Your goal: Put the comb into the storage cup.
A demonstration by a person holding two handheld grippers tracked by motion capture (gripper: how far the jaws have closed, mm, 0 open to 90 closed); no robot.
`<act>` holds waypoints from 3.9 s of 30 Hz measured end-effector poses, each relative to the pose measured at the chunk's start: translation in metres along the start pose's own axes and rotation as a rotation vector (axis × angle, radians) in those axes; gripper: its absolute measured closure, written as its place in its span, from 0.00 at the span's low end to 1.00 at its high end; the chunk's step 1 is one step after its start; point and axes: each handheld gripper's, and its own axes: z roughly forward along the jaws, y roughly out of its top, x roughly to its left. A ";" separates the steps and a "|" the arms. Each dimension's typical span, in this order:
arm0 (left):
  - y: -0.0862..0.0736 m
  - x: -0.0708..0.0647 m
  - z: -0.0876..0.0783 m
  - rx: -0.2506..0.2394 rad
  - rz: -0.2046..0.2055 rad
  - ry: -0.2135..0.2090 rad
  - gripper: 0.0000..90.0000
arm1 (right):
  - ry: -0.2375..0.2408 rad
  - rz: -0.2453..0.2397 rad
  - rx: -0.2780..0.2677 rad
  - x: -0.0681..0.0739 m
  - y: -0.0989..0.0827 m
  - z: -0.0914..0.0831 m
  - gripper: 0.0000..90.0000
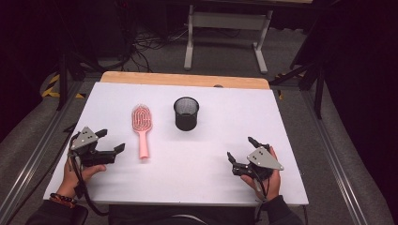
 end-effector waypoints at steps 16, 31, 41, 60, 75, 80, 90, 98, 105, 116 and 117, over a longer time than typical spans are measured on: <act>0.022 -0.014 0.027 0.169 -0.073 0.051 0.14 | -0.001 0.012 0.003 -0.001 -0.003 0.002 0.13; 0.043 -0.025 0.061 0.301 -0.113 0.040 0.10 | 0.022 0.025 0.008 -0.003 -0.005 0.004 0.13; 0.051 -0.021 0.079 0.347 -0.164 0.048 0.11 | 0.024 0.017 0.028 -0.003 -0.007 0.005 0.13; 0.055 -0.032 0.068 0.277 -0.080 0.007 0.37 | 0.019 0.019 0.036 -0.004 -0.007 0.005 0.13; 0.053 -0.034 0.073 0.268 0.113 -0.199 1.00 | 0.026 0.007 0.048 -0.002 -0.007 0.007 0.13; 0.051 -0.037 0.076 0.264 0.158 -0.250 1.00 | 0.030 0.004 0.053 -0.001 -0.007 0.008 0.13; 0.038 -0.048 0.081 0.348 0.246 -0.268 1.00 | 0.041 -0.021 0.067 0.001 -0.007 0.009 0.13; 0.035 -0.045 0.078 0.390 0.269 -0.307 1.00 | 0.044 -0.013 0.070 -0.001 -0.008 0.009 0.13; 0.033 -0.047 0.078 0.461 0.314 -0.273 1.00 | 0.054 -0.011 0.080 0.001 -0.008 0.009 0.13; 0.022 -0.025 0.066 0.513 0.275 -0.250 1.00 | 0.062 -0.008 0.089 0.000 -0.009 0.010 0.13; 0.020 -0.022 0.064 0.512 0.268 -0.247 1.00 | 0.063 -0.008 0.089 0.000 -0.009 0.010 0.13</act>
